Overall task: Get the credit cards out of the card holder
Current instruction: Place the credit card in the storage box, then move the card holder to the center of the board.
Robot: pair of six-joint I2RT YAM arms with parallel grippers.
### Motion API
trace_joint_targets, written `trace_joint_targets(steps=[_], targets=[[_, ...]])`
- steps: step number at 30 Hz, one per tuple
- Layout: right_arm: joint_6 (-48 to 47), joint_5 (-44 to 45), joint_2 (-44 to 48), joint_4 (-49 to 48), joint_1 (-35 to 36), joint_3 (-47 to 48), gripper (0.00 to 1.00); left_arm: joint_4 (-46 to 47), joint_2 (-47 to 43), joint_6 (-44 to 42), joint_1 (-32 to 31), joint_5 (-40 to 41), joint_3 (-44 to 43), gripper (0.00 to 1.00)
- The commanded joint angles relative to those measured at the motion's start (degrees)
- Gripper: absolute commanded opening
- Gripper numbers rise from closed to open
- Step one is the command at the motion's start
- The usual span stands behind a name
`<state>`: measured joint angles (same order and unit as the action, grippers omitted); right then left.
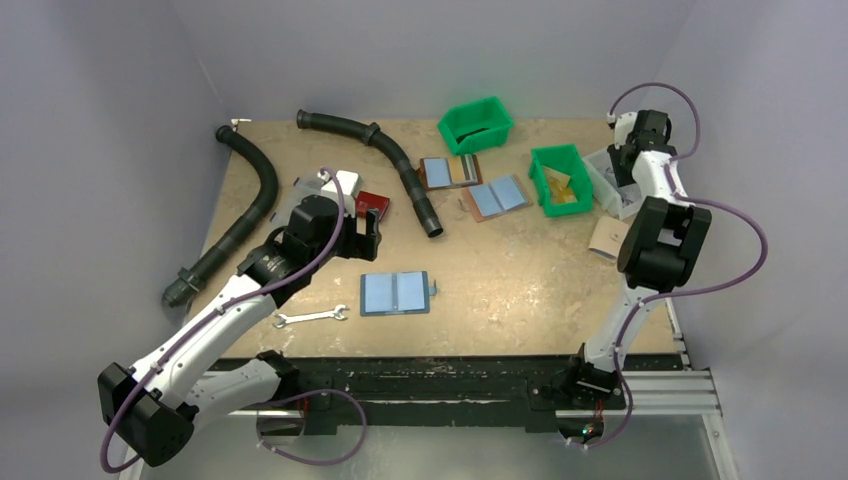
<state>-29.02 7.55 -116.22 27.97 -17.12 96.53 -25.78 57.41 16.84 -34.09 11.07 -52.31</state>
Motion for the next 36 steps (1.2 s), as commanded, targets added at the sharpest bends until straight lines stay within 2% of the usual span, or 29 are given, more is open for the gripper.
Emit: trace_joint_targets(steps=[1, 6, 10, 15, 19, 24, 27, 30, 32, 36], targets=[[1.6, -1.6, 1.4, 0.5, 0.6, 3.0, 0.37, 0.9, 0.2, -1.1, 0.6, 0.6, -0.1, 0.87], [2.6, -5.8, 3.7, 2.0, 0.6, 3.3, 0.42, 0.9, 0.2, -1.1, 0.6, 0.5, -0.1, 0.87], [2.8, -13.5, 8.2, 4.9, 0.6, 1.4, 0.44, 1.1, 0.2, -1.2, 0.6, -0.7, 0.0, 0.87], [2.4, -31.5, 19.2, 7.3, 1.0, -6.4, 0.48, 1.4, 0.6, -1.6, 0.7, -4.7, -0.1, 0.92], [4.0, -44.6, 30.2, 3.0, 1.9, -17.4, 0.5, 2.0, 1.2, -1.9, 0.7, -7.7, 0.3, 0.95], [9.5, -63.5, 39.8, -4.2, 2.4, -29.1, 0.6, 2.2, 2.5, -1.8, 0.7, -9.2, 0.8, 0.92], [13.3, -70.8, 42.9, -9.5, 3.1, -35.0, 0.66, 2.0, 3.6, -1.8, 0.7, -9.1, 0.9, 0.88], [16.2, -74.2, 44.0, -15.1, 4.1, -39.6, 0.7, 1.9, 5.3, -1.5, 0.8, -9.9, 1.0, 0.83], [15.7, -74.0, 43.7, -15.1, 6.2, -41.0, 0.72, 1.5, 6.8, -1.5, 0.7, -10.4, 0.7, 0.81], [11.0, -61.8, 43.3, -12.8, 21.3, -42.0, 0.79, 0.0, 9.2, -2.3, 0.7, -8.5, -0.4, 0.79]])
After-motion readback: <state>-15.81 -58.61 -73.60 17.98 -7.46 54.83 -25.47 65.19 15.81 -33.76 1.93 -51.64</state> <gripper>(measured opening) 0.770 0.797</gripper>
